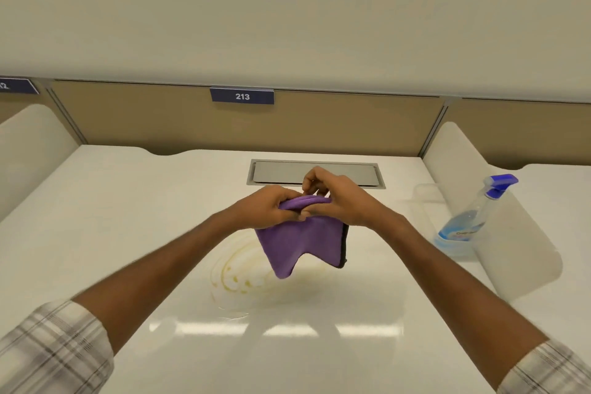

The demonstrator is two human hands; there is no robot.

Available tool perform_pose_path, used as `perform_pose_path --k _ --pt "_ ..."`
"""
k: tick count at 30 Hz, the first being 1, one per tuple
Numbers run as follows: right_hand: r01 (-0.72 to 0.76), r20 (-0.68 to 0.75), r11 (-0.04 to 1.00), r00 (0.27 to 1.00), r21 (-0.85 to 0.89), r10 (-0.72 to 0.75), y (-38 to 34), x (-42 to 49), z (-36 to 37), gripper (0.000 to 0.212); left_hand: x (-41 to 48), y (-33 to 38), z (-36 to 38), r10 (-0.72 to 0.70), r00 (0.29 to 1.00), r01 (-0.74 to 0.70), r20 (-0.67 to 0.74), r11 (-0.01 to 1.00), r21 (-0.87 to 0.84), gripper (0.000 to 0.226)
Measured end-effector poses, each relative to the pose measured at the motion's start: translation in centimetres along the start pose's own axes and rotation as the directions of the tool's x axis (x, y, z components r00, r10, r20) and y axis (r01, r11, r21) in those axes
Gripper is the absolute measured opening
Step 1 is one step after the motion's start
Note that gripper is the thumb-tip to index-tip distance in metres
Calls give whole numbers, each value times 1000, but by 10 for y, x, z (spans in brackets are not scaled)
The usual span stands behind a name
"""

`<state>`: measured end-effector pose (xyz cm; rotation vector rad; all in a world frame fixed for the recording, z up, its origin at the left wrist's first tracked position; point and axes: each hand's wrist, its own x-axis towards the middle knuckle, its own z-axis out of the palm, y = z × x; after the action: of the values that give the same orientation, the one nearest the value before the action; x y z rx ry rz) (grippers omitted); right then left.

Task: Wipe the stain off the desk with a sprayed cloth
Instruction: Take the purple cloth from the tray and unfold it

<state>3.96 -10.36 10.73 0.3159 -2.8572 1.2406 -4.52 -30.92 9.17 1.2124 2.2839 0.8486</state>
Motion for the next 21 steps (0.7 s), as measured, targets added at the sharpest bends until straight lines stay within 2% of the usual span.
perform_pose_path --k 3,5,7,9,11,14,18,19,21 --pt "-62 -33 957 997 285 74 2 -17 12 54 -4 6 -28 -30 987 39 156 998 -52 31" --pt "-78 -55 849 991 523 125 5 -28 32 65 -8 9 -41 -24 970 41 240 997 -69 30" --pt "-38 -110 690 979 723 169 6 -35 61 75 -13 10 -53 -27 965 35 259 999 -24 28" --pt "9 -188 590 952 808 243 3 -37 93 81 -21 8 -63 -31 965 32 259 999 0 27" --pt "8 -201 552 936 833 289 -4 -36 118 78 -31 5 -72 -34 965 45 260 998 -35 28" --pt "61 -261 558 922 828 286 -13 -33 137 58 -45 0 -88 -73 962 81 264 997 -17 36" --pt "56 -330 691 904 721 271 -26 -31 127 38 -52 -8 -98 -111 976 50 186 951 305 48" --pt "36 -329 731 907 682 262 -28 -30 123 34 -52 -10 -96 -100 977 40 188 953 300 42" --pt "16 -301 780 927 626 223 -31 -29 117 31 -53 -11 -87 -74 970 44 230 990 131 29"
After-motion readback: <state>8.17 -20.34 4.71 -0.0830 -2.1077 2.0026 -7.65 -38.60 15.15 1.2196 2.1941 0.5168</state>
